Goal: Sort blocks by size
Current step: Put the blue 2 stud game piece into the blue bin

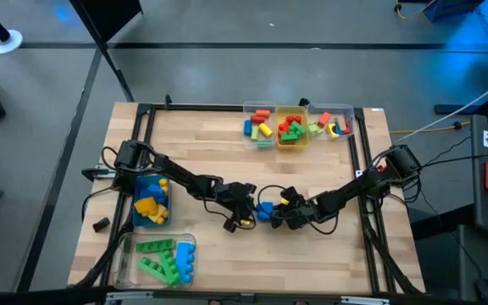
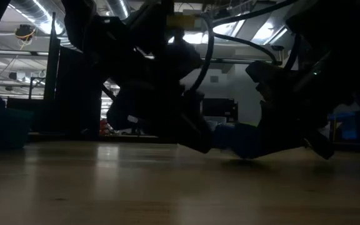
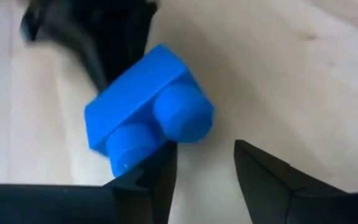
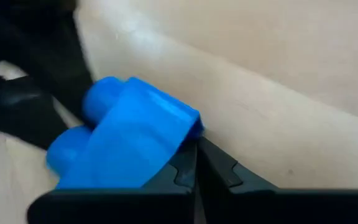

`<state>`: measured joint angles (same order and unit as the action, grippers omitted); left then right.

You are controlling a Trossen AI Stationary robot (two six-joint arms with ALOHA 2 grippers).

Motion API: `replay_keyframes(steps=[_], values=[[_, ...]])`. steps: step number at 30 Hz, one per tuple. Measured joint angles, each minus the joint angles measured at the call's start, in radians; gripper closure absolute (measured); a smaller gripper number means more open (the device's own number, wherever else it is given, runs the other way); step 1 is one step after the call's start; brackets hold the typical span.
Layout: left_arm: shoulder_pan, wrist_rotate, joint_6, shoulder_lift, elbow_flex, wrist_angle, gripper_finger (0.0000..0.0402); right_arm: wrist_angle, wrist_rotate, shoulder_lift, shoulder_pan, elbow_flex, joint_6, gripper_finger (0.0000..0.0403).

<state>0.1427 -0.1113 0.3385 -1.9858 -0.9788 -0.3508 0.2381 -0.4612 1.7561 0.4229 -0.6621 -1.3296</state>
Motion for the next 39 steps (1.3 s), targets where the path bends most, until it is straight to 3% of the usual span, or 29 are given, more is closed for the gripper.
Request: replay_keyframes(steps=[15,24,32,39], values=[[0.025,0.049,0.044,0.004,-0.067,-0.009,0.0247,-0.016,0.190,-0.021,0.002,-0.002,0.083,0.0389],[0.028,0.036,0.040,0.004,-0.066,-0.005,0.0247,-0.027,0.201,-0.022,0.002,-0.002,0.105,0.0389],[0.028,0.142,-0.198,0.004,-0.065,0.000,0.0247,-0.022,0.205,-0.022,0.002,-0.001,0.105,0.0389],[0.038,0.151,-0.334,0.079,-0.065,0.052,0.0247,-0.021,0.205,-0.022,0.002,0.000,0.106,0.0389]])
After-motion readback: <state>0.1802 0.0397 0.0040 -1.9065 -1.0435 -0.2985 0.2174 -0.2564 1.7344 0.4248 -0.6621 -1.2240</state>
